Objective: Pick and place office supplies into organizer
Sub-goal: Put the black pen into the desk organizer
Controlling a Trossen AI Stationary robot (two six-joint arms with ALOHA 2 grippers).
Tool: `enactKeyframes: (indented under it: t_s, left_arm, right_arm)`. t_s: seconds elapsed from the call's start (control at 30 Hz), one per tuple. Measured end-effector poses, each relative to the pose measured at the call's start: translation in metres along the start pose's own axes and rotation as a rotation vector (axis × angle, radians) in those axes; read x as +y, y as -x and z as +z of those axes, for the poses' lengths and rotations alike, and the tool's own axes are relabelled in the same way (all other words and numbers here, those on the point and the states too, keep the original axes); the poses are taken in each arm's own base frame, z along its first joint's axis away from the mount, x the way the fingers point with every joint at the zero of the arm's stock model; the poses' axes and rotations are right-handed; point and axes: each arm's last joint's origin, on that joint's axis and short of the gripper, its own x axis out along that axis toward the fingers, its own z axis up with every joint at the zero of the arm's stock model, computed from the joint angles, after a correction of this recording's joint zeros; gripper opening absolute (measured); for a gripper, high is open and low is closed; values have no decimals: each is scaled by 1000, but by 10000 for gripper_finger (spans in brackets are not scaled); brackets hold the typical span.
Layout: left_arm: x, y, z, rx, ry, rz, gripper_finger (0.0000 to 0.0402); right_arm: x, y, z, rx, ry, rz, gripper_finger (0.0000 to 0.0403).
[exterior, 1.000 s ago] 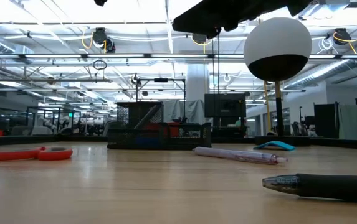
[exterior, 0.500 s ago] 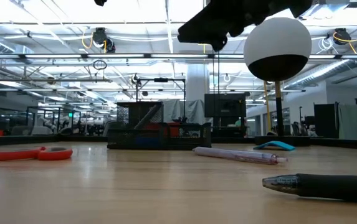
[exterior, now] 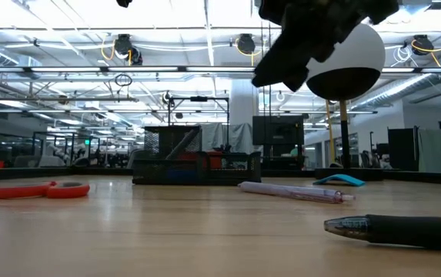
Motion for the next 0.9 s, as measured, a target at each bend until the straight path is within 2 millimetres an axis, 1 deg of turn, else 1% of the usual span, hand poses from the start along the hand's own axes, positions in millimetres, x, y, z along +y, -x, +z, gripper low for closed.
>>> enactKeyframes:
  t_s: [0.23, 0.37, 0.57, 0.77, 0.9]
  left_arm:
    - [0, 0, 0, 0, 0, 0, 310]
    - [0, 0, 0, 0, 0, 0, 310]
    - [0, 0, 0, 0, 0, 0, 310]
    - [0, 0, 0, 0, 0, 0, 310]
    - [0, 0, 0, 0, 0, 0, 310]
  right_arm:
    - [14, 1, -11, 112, -20, 27, 89]
    - [32, 5, -7, 220, -10, 4, 89]
    - [62, 9, 0, 357, -23, -82, 89]
    - [89, -1, -8, 545, -88, -169, 89]
    - [100, -12, -20, 644, -132, -240, 89]
